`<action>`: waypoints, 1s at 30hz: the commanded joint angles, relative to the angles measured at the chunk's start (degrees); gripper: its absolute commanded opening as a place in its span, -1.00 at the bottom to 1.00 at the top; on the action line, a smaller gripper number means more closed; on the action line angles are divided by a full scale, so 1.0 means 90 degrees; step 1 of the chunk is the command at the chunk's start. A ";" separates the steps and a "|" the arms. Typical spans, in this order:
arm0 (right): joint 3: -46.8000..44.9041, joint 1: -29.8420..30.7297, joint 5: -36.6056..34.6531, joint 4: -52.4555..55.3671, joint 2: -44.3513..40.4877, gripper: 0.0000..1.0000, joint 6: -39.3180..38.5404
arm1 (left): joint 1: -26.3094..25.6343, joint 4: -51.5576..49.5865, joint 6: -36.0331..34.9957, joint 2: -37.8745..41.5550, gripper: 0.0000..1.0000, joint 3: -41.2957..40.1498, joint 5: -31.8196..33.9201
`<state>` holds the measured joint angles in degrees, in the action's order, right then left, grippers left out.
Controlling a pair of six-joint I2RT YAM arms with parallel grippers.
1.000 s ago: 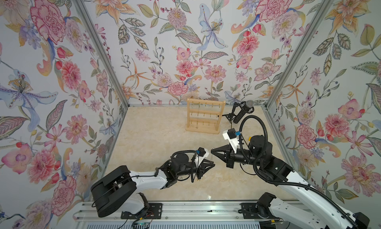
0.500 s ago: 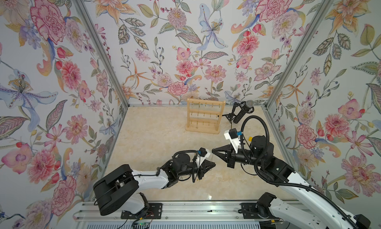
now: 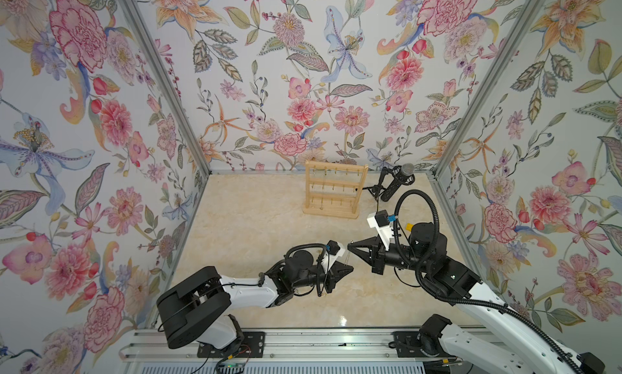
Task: Take the necklace off the jewelry display stand
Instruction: Place the necklace at the center of the board.
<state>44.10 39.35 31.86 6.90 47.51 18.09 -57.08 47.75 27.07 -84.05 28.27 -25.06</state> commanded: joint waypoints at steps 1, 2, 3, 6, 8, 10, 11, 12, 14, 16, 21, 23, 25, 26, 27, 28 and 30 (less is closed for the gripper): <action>-0.0102 -0.0055 -0.0082 0.0044 -0.0082 -1.00 0.0080 | -0.0131 0.0019 0.0265 -0.0027 -1.00 0.0144 0.0308; -0.0123 -0.0067 -0.0090 0.0047 -0.0074 -1.00 0.0075 | -0.0133 -0.0001 0.0351 -0.0017 -1.00 0.0149 0.0332; -0.0142 -0.0075 -0.0092 0.0053 -0.0068 -1.00 0.0080 | -0.0142 -0.0012 0.0438 -0.0026 -1.00 0.0152 0.0333; -0.0197 -0.0090 -0.0145 0.0064 -0.0058 -1.00 0.0090 | -0.0186 -0.0065 0.0756 -0.0035 -1.00 0.0188 0.0304; -0.0224 -0.0095 -0.0179 0.0063 -0.0039 -1.00 0.0085 | -0.0279 -0.0144 0.0964 -0.0036 -1.00 0.0198 0.0356; -0.0265 -0.0105 -0.0200 0.0064 -0.0023 -1.00 0.0082 | -0.0373 -0.0227 0.1173 -0.0059 -1.00 0.0184 0.0429; -0.0287 -0.0106 -0.0202 0.0064 0.0002 -1.00 0.0089 | -0.0408 -0.0287 0.1275 -0.0080 -1.00 0.0177 0.0457; -0.0307 -0.0105 -0.0209 0.0064 0.0012 -1.00 0.0090 | -0.0445 -0.0339 0.1366 -0.0092 -1.00 0.0168 0.0499; -0.0365 -0.0105 -0.0226 0.0065 0.0045 -1.00 0.0098 | -0.0483 -0.0475 0.1579 -0.0130 -1.00 0.0155 0.0567; -0.0424 -0.0107 -0.0256 0.0064 0.0068 -1.00 0.0112 | -0.0501 -0.0464 0.1841 -0.0163 -1.00 0.0097 0.0591; -0.0600 -0.0093 -0.0336 0.0064 0.0073 -1.00 0.0146 | -0.0586 -0.0238 0.2313 -0.0283 -1.00 -0.0060 0.0634; -0.0668 -0.0087 -0.0346 0.0061 0.0079 -1.00 0.0161 | -0.0652 -0.0171 0.2491 -0.0400 -1.00 -0.0075 0.0654; -0.0736 -0.0070 -0.0355 0.0056 0.0057 -1.00 0.0195 | -0.0725 -0.0135 0.2608 -0.0524 -1.00 -0.0066 0.0663; -0.0780 -0.0067 -0.0368 0.0054 0.0045 -1.00 0.0207 | -0.0745 -0.0112 0.2659 -0.0565 -1.00 -0.0078 0.0673; -0.0823 -0.0067 -0.0391 0.0045 0.0036 -1.00 0.0225 | -0.0748 -0.0093 0.2709 -0.0573 -1.00 -0.0097 0.0682; -0.0876 -0.0047 -0.0416 0.0026 0.0030 -1.00 0.0242 | -0.0747 -0.0067 0.2774 -0.0573 -1.00 -0.0110 0.0685; -0.0972 -0.0013 -0.0474 -0.0002 0.0033 -1.00 0.0266 | -0.0747 -0.0052 0.2854 -0.0801 -1.00 -0.0126 0.0685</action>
<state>36.91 38.85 28.82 7.40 48.10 19.66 -63.07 45.23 49.69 -89.27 27.99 -20.29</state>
